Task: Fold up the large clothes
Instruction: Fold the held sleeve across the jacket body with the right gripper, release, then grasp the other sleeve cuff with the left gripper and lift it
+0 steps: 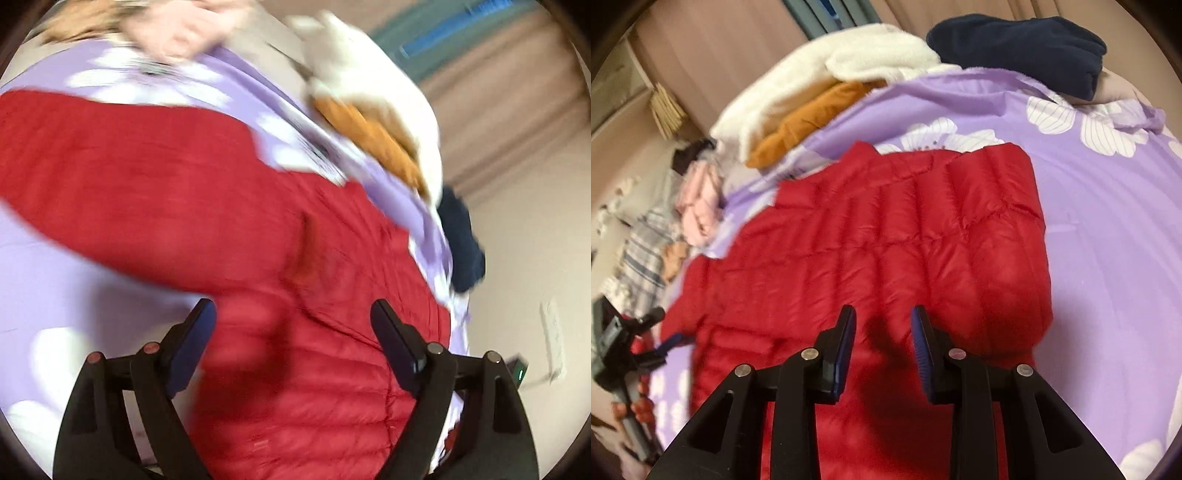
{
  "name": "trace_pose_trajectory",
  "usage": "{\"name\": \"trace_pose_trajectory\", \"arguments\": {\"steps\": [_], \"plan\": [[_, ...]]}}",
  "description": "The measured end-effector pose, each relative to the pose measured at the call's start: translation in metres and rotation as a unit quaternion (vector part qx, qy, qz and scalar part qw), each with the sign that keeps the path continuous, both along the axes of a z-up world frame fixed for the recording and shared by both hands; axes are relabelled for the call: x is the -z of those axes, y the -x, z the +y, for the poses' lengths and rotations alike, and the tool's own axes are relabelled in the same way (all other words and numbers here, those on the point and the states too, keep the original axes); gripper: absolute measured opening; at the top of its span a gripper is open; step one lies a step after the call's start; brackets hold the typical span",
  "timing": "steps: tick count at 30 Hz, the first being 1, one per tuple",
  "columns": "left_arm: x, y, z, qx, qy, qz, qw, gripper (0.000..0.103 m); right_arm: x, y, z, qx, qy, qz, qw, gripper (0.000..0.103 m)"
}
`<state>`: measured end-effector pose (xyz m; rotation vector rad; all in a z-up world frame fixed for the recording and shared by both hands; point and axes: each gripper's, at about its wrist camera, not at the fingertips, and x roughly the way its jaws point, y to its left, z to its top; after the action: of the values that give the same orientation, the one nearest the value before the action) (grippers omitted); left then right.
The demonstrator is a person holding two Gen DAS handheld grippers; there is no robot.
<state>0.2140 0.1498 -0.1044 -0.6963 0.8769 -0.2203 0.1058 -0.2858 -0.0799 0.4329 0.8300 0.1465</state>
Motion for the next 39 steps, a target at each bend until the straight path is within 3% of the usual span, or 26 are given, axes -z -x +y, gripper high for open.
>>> {"name": "trace_pose_trajectory", "arguments": {"steps": [4,12,16,22,29,32,34,36,39], "plan": [[0.012,0.026,0.074,-0.087,0.048,0.007,0.9950,0.086,-0.010,0.018,0.007,-0.009,-0.013,-0.016,1.000,0.030],[0.040,0.058,0.191,-0.239,0.176,-0.015,0.9548,0.086,-0.019,0.031,0.024,-0.030,-0.029,-0.025,0.999,0.031],[0.048,0.049,0.209,-0.256,0.201,-0.021,0.9454,0.086,-0.018,0.033,0.035,-0.032,-0.021,-0.022,0.999,0.031],[0.067,0.028,0.223,-0.277,0.201,-0.001,0.9395,0.086,-0.017,0.032,0.045,-0.039,-0.021,-0.017,0.999,0.031],[0.074,0.006,0.246,-0.310,0.210,-0.013,0.9273,0.084,-0.015,0.032,0.047,-0.036,-0.016,-0.005,0.999,0.031],[0.075,0.003,0.251,-0.321,0.205,-0.002,0.9246,0.071,-0.012,0.033,0.046,-0.031,-0.012,0.000,0.999,0.031],[0.075,0.000,0.253,-0.325,0.181,0.021,0.9280,0.041,-0.012,0.035,0.046,-0.030,-0.008,0.001,1.000,0.031],[0.079,0.000,0.255,-0.332,0.168,0.042,0.9273,0.020,-0.011,0.036,0.045,-0.030,-0.006,0.002,1.000,0.031],[0.079,0.007,0.259,-0.342,0.163,0.051,0.9241,0.015,-0.009,0.039,0.042,-0.029,-0.011,0.007,1.000,0.031]]}}
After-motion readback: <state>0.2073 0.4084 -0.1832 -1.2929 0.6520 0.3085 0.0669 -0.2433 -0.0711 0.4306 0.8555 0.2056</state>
